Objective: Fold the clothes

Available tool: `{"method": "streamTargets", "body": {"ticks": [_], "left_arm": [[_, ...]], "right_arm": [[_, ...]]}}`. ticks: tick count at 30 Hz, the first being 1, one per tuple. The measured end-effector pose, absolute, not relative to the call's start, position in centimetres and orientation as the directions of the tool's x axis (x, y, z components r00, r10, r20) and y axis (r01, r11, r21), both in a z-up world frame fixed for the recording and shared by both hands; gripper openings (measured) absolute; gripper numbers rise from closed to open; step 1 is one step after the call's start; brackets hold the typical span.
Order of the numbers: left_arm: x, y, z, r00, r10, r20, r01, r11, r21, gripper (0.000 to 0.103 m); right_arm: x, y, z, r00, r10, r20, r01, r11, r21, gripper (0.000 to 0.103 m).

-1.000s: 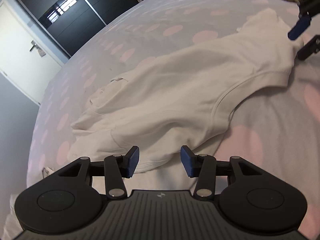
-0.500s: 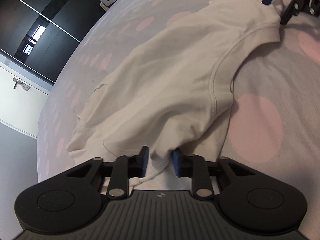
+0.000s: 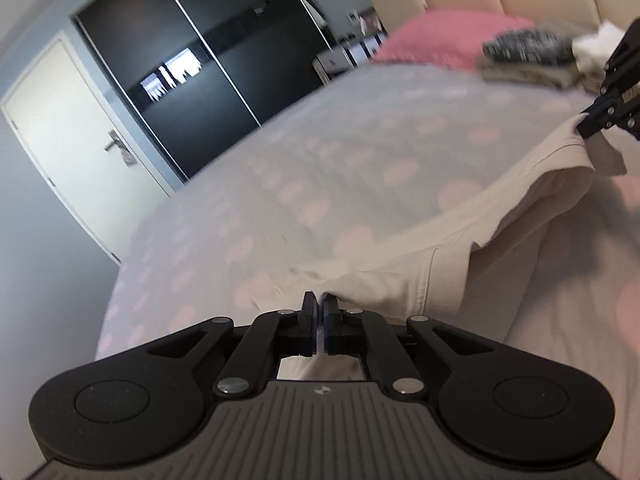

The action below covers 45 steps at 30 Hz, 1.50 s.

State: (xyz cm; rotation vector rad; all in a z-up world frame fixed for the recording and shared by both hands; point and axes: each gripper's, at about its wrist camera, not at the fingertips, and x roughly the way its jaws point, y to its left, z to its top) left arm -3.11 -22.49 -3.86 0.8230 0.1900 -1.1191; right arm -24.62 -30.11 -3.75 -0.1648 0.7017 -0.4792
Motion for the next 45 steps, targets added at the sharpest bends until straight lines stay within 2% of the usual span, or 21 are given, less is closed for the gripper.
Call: {"method": "streamTargets", "body": {"ticks": [6,13,15,18,21,22,24,26,30,32,34,38,41,44,45], "left_arm": [[-5.6,-21.0,6.7,0.463,-0.810,-0.360,0.836,0.263,0.482,0.001],[-8.8,-16.3,18.2,0.437,-0.890,-0.126,0.852,0.365,0.375,0.001],[-9.5,-14.9,20.4,0.420,-0.905,-0.073,0.862,0.372,0.345,0.001],[-9.7,-14.2,22.0,0.395,-0.916,-0.063,0.881,0.359,0.309,0.001],[-8.4,-15.6,20.7,0.371,-0.907,-0.197,0.905,0.306,0.296,0.001],[-7.6,-16.3,19.3,0.348,-0.894,-0.281,0.923,0.273,0.271,0.001],[-5.9,-17.9,15.8,0.300,-0.843,-0.447,0.950,0.225,0.215,0.001],[-4.8,-19.6,10.9,0.285,-0.774,-0.566,0.958,0.206,0.201,0.001],[-2.3,-21.7,1.0,0.240,-0.647,-0.724,0.968,0.212,0.131,0.001],[-1.0,-22.4,-2.2,0.228,-0.613,-0.756,0.968,0.230,0.105,0.001],[0.5,-22.5,-4.2,0.222,-0.602,-0.767,0.965,0.250,0.083,0.001],[2.4,-22.7,-6.4,0.232,-0.602,-0.764,0.948,0.316,0.038,0.001],[4.0,-23.9,-7.5,0.260,-0.603,-0.754,0.925,0.381,0.015,0.005],[5.0,-24.9,-8.4,0.289,-0.591,-0.753,0.906,0.423,0.016,0.016],[5.2,-25.1,-8.6,0.297,-0.586,-0.754,0.901,0.434,0.017,0.023]], "right_arm": [[-27.5,-30.1,5.7,0.714,-0.593,-0.371,0.496,0.803,-0.329,0.001],[-32.4,-25.9,18.4,0.763,-0.646,-0.033,0.581,0.707,-0.402,0.001],[-33.8,-24.8,21.3,0.773,-0.634,0.033,0.592,0.701,-0.397,0.002],[-34.9,-24.0,23.7,0.784,-0.617,0.064,0.590,0.710,-0.383,0.002],[-34.7,-24.5,23.2,0.800,-0.600,-0.005,0.563,0.754,-0.339,0.002],[-34.2,-24.8,22.2,0.805,-0.591,-0.056,0.544,0.773,-0.327,0.002],[-32.8,-25.8,19.1,0.806,-0.562,-0.186,0.502,0.815,-0.289,0.002],[-31.4,-27.0,14.8,0.789,-0.517,-0.334,0.465,0.856,-0.226,0.002],[-28.6,-29.3,5.1,0.691,-0.425,-0.584,0.435,0.890,-0.133,0.002],[-27.2,-30.6,1.2,0.640,-0.390,-0.663,0.440,0.893,-0.100,0.002],[-25.7,-31.8,-0.9,0.610,-0.368,-0.701,0.447,0.891,-0.079,0.002],[-23.2,-34.3,-3.4,0.601,-0.353,-0.717,0.457,0.888,-0.054,0.002],[-21.8,-36.3,-4.0,0.595,-0.351,-0.723,0.472,0.881,-0.038,0.004],[-20.8,-38.3,-4.8,0.595,-0.353,-0.722,0.495,0.869,-0.017,0.014],[-20.7,-38.9,-4.9,0.596,-0.355,-0.720,0.506,0.862,-0.006,0.026]]}}
